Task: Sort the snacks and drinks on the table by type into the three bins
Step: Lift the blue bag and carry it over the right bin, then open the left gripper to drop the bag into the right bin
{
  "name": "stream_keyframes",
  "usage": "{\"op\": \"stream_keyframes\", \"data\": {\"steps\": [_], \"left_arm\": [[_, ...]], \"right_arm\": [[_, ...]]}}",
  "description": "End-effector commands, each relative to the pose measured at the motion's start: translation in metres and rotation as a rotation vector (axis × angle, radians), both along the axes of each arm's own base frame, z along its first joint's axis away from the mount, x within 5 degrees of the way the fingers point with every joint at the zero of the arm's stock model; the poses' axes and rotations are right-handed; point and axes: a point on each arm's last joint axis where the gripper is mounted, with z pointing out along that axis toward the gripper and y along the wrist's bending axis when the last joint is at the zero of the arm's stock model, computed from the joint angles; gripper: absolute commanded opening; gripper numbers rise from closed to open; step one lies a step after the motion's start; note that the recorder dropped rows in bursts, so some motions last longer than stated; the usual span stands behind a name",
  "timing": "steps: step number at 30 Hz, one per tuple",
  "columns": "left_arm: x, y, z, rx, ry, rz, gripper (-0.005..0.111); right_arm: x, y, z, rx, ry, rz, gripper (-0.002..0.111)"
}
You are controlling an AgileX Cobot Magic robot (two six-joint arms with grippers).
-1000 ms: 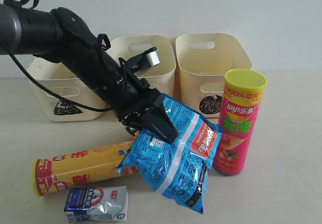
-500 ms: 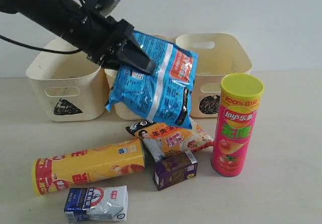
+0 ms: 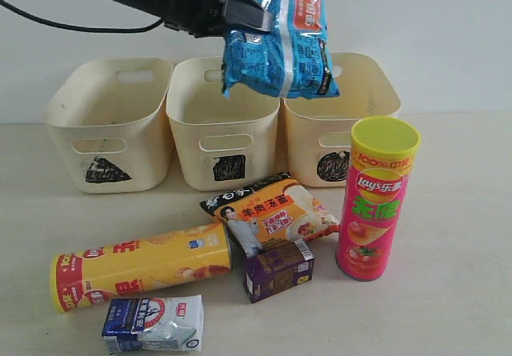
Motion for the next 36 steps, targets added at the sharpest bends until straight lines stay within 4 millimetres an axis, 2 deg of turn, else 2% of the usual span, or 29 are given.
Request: {"op": "stream_keyframes", "data": {"steps": [1, 8, 14, 23, 29, 32, 36], "left_arm": [[0.007, -0.029, 0.005, -0.047, -0.122, 0.040, 0.004], [0.016, -0.060, -0.007, 0.040, -0.338, 0.159, 0.004], [0.015, -0.083, -0.013, 0.092, -0.494, 0.242, 0.004], [0.020, -0.109, -0.035, 0.109, -0.648, 0.379, 0.004], [0.020, -0.120, -0.050, 0.114, -0.685, 0.416, 0.004], [0.023, -0.122, -0.062, 0.130, -0.671, 0.410, 0.004], [0.024, -0.124, -0.069, 0.139, -0.663, 0.405, 0.004]], "right_arm": [[0.000, 0.000, 0.000, -0.002, -0.008, -0.003, 0.000], [0.000, 0.000, 0.000, -0.002, -0.008, -0.003, 0.000], [0.000, 0.000, 0.000, -0.002, -0.008, -0.003, 0.000], [0.000, 0.000, 0.000, -0.002, -0.008, -0.003, 0.000], [0.000, 0.000, 0.000, -0.002, -0.008, -0.003, 0.000], [0.000, 0.000, 0.000, -0.002, -0.008, -0.003, 0.000], [0.000, 0.000, 0.000, -0.002, -0.008, -0.003, 0.000]]}}
